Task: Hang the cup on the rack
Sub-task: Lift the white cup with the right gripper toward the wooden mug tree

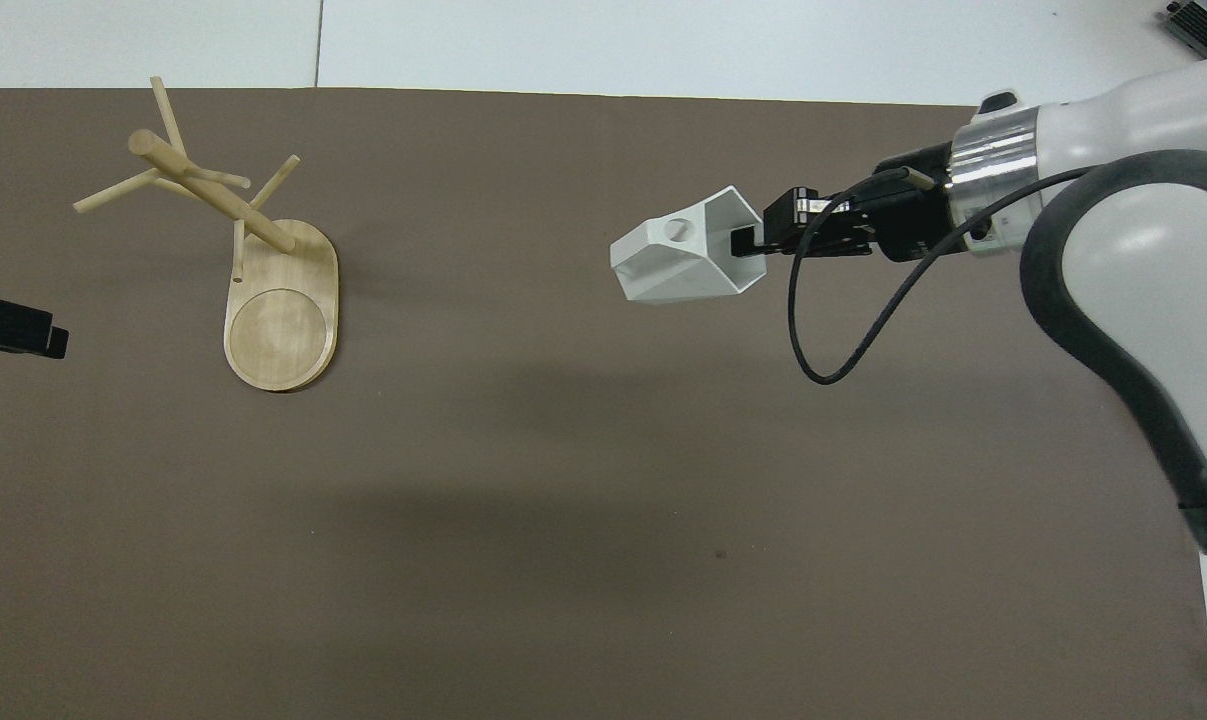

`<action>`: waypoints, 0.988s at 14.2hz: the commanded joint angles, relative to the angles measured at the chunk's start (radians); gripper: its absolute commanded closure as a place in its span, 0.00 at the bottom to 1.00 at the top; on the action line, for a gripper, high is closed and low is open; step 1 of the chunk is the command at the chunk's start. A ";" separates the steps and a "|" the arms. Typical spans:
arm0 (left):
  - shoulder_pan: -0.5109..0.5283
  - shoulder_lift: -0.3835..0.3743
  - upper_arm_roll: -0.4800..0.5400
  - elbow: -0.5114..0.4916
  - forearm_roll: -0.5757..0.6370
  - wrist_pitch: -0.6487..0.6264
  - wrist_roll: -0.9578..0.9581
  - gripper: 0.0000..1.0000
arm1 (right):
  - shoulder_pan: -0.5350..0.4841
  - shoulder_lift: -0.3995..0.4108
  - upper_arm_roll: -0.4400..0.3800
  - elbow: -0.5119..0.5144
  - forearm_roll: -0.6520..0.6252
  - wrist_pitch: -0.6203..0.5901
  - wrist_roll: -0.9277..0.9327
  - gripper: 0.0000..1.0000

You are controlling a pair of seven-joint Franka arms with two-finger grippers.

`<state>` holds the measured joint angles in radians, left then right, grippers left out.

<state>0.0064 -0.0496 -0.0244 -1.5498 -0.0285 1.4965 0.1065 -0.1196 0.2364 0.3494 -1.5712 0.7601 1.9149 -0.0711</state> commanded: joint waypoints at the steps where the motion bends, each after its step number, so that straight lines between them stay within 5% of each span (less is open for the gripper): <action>1: 0.006 -0.024 0.000 -0.026 0.001 -0.006 0.012 0.00 | -0.011 0.009 0.098 0.007 0.053 0.027 -0.022 1.00; 6: 0.030 -0.024 0.001 -0.029 -0.135 0.033 0.018 0.00 | -0.009 0.009 0.178 0.005 0.246 0.090 0.062 1.00; 9: 0.056 -0.024 0.000 -0.035 -0.189 0.059 0.010 0.00 | -0.005 0.020 0.291 0.005 0.255 0.228 0.167 1.00; 14: 0.075 -0.022 -0.002 -0.032 -0.222 0.076 0.137 0.00 | 0.015 0.023 0.356 0.002 0.242 0.294 0.226 1.00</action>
<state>0.0743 -0.0499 -0.0178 -1.5519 -0.2286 1.5430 0.1549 -0.0957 0.2510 0.6771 -1.5728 0.9947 2.1832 0.1306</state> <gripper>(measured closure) 0.000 0.965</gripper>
